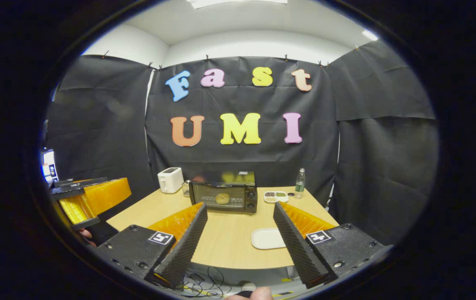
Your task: Open the electric oven with the left hand, put the food in, and close the electric oven.
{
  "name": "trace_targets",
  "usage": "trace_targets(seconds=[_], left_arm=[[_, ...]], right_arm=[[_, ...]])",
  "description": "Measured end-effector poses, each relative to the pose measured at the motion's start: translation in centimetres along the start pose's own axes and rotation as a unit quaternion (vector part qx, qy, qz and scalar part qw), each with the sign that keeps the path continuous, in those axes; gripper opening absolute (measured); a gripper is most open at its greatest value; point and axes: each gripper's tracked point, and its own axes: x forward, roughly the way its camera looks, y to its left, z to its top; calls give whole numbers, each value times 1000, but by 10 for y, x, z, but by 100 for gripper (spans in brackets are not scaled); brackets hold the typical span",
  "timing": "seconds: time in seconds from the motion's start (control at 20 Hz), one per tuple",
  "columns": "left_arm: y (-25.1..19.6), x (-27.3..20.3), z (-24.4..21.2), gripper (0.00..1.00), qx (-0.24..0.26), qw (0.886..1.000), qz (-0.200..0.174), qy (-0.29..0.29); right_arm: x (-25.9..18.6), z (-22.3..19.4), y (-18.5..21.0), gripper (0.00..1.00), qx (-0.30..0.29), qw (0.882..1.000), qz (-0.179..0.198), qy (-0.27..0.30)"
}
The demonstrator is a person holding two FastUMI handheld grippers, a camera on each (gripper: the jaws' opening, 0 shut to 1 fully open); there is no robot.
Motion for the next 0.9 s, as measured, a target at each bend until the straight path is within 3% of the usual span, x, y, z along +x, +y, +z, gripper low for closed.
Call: trace_targets(seconds=[0.9], left_arm=[[18, 16, 15, 93, 29, 999, 35, -25]], right_arm=[[12, 16, 12, 99, -9, 1000, 7, -26]])
